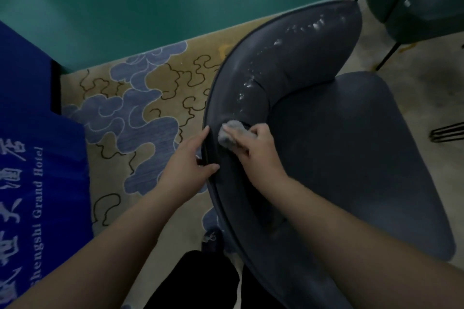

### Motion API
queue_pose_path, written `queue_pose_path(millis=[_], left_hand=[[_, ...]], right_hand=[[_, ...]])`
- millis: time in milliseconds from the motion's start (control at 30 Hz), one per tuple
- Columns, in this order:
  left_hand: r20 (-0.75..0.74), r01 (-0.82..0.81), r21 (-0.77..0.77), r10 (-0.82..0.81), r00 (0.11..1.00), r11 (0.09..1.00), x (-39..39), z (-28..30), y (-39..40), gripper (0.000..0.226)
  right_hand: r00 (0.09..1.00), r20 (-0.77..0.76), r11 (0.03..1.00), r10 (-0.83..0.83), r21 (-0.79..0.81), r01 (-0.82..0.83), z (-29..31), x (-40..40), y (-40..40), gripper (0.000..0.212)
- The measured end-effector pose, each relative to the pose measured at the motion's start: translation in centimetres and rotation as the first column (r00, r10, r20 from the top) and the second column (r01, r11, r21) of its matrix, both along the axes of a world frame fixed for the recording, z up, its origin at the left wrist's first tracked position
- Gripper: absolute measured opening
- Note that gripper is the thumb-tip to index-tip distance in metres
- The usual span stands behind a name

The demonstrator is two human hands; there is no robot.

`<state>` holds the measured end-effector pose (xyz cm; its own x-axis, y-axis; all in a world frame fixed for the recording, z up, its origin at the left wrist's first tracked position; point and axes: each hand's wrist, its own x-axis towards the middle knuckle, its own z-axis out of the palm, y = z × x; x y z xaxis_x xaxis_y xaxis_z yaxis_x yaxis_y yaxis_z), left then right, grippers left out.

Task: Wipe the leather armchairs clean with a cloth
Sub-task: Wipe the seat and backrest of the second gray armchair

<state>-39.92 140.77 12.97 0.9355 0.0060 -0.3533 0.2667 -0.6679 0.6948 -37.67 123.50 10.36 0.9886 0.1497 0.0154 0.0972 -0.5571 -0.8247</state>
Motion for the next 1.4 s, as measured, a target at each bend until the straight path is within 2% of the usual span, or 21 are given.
queue_pose_path(millis=[100,267,367,567,767,867,967,1100,1300,1400], left_hand=[[-0.001,-0.025,-0.032,0.025,1.0,0.999,0.0,-0.3,0.1,0.085],[0.006,0.011,-0.043,-0.011,1.0,0.999,2.4,-0.1,1.2,0.078],[0.025,0.085,-0.034,-0.084,0.996,0.996,5.5,0.3,1.6,0.078],[-0.016,0.222,0.022,-0.222,0.975,0.975,10.2,0.6,1.8,0.08],[-0.079,0.385,-0.038,-0.387,0.919,0.922,13.4,0.6,2.3,0.096],[-0.09,0.431,-0.045,-0.433,0.897,0.901,14.1,0.3,2.4,0.1],[-0.062,0.457,0.024,-0.455,0.888,0.889,14.2,-0.2,2.4,0.102],[-0.03,0.48,0.044,-0.479,0.877,0.876,14.1,-0.5,2.6,0.101],[-0.038,0.482,-0.027,-0.482,0.875,0.876,13.8,-0.2,2.8,0.1],[-0.054,0.486,-0.019,-0.486,0.872,0.874,13.9,0.0,2.7,0.099]], right_hand=[[0.998,-0.025,0.998,-0.054,0.031,0.055,0.2,2.0,0.9,0.039],[0.999,0.035,0.998,-0.041,0.053,0.039,-0.6,-3.4,0.0,0.046],[0.993,0.053,0.995,-0.102,0.024,0.101,-0.8,-3.2,0.5,0.051],[0.977,-0.005,0.977,-0.211,-0.027,0.211,-0.5,5.5,2.2,0.045],[0.953,-0.022,0.951,-0.303,0.053,0.303,-0.5,0.6,2.9,0.046],[0.923,-0.024,0.923,-0.383,0.019,0.383,-0.4,-0.6,3.5,0.045],[0.882,-0.018,0.882,-0.47,-0.054,0.469,-0.3,2.4,4.0,0.041],[0.816,-0.123,0.821,-0.565,0.013,0.57,-0.4,5.6,3.6,0.043],[0.873,-0.182,0.881,-0.453,0.061,0.47,0.6,-0.5,3.2,0.041],[0.825,-0.233,0.848,-0.515,0.004,0.53,0.5,0.3,2.3,0.033]])
